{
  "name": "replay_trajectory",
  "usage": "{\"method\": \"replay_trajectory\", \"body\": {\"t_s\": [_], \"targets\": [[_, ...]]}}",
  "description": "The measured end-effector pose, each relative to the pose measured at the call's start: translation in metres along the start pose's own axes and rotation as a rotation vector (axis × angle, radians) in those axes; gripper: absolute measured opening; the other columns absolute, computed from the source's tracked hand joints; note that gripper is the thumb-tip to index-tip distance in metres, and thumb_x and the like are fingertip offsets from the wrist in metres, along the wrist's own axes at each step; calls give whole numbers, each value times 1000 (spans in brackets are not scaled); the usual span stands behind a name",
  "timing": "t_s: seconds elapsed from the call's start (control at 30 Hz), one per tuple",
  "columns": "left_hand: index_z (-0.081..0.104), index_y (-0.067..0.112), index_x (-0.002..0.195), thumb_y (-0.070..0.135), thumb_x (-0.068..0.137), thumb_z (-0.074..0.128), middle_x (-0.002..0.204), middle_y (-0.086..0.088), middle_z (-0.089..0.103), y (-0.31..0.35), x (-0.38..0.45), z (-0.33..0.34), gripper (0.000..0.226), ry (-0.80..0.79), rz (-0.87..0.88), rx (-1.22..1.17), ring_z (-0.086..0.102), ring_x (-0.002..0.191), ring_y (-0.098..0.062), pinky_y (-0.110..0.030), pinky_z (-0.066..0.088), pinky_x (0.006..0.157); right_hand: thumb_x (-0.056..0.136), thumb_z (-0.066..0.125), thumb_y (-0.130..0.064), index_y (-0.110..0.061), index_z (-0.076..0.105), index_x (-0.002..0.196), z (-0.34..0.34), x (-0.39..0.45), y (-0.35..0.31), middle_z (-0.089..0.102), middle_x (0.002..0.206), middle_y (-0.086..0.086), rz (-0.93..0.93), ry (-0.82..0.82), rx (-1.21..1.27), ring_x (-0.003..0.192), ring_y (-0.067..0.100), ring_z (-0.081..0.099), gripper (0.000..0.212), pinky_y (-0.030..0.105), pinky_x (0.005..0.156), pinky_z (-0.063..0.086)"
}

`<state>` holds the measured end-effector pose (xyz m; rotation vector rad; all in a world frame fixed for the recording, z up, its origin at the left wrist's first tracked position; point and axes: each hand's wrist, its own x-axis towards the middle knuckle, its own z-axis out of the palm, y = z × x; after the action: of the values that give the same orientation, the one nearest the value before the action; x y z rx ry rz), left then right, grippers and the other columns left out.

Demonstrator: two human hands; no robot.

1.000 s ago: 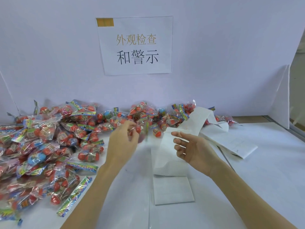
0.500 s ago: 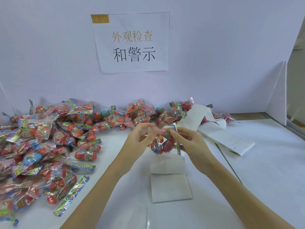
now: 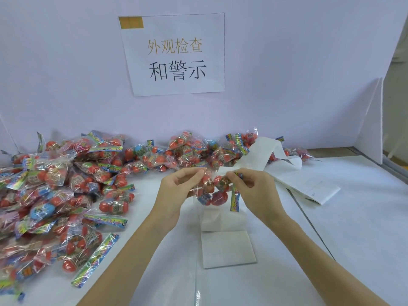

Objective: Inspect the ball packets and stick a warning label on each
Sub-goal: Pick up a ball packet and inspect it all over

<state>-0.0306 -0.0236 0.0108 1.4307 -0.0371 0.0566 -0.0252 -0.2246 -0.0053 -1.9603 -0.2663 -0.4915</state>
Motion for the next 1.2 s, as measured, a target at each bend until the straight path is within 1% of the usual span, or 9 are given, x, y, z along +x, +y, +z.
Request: {"method": "replay_trajectory", "body": {"t_s": [0.23, 0.37, 0.5, 0.57, 0.7, 0.8, 0.9, 1.07, 1.2], "targets": [[79, 11, 115, 16, 102, 63, 113, -9, 79, -4, 1, 1, 21, -77, -75, -110, 75, 97, -22, -23, 58, 81, 99, 70, -23, -20, 85, 99, -6, 3, 3, 80, 87, -17, 32, 22, 126, 85, 0, 75, 14, 17, 79, 57], [79, 11, 103, 14, 94, 74, 108, -9, 78, -5, 2, 2, 11, -78, -2, -39, 74, 93, -18, -22, 58, 75, 100, 68, -22, -18, 84, 99, -3, 2, -1, 80, 83, -8, 41, 63, 149, 82, 17, 76, 17, 36, 82, 62], [73, 4, 101, 23, 78, 84, 100, -9, 77, -4, 2, 2, 32, -50, 35, -24, 74, 91, -19, -26, 59, 78, 101, 65, -29, -1, 78, 95, -3, 4, 0, 71, 89, 27, 61, 81, 173, 92, 50, 63, 31, 63, 86, 53], [73, 4, 100, 18, 83, 81, 99, -9, 77, -3, 2, 1, 24, -53, -11, -108, 73, 90, -21, -28, 59, 80, 100, 66, -26, -3, 80, 95, -2, 2, -2, 74, 88, 21, 17, 105, 167, 89, 45, 67, 28, 60, 86, 55], [67, 12, 88, 23, 82, 78, 98, -5, 77, -2, 2, 0, 16, -88, -59, -213, 73, 87, -18, -33, 56, 85, 99, 68, -20, -16, 83, 101, 2, -5, -8, 79, 87, -11, -112, 165, 25, 83, 9, 74, 16, 32, 78, 61], [66, 22, 106, 19, 93, 76, 104, -1, 77, 1, 0, 1, 16, -91, 116, 68, 73, 91, -16, -29, 60, 80, 100, 67, -20, -13, 82, 97, 0, -1, -6, 78, 80, -6, -98, 178, 21, 75, 15, 72, 17, 34, 71, 59], [73, 31, 98, 20, 96, 74, 97, 7, 76, 3, -2, 1, 12, -159, 244, 279, 70, 86, -10, -22, 57, 73, 101, 67, -21, -14, 82, 92, -4, 2, -4, 76, 76, -8, -58, 161, 75, 73, 18, 71, 19, 33, 69, 58], [80, 30, 101, 37, 88, 75, 101, 3, 79, 8, -6, 0, 16, -179, 260, 253, 73, 86, -16, -23, 58, 73, 102, 65, -25, -12, 77, 83, -7, 6, -4, 69, 71, 10, -33, 166, 92, 72, 39, 62, 26, 45, 63, 50], [80, 32, 109, 32, 92, 71, 104, -1, 80, 8, -6, -3, 19, -149, 251, 184, 77, 85, -25, -28, 60, 75, 103, 63, -27, 2, 71, 84, -12, 7, -2, 65, 74, 24, -44, 178, 85, 70, 44, 57, 36, 47, 61, 48]]}}
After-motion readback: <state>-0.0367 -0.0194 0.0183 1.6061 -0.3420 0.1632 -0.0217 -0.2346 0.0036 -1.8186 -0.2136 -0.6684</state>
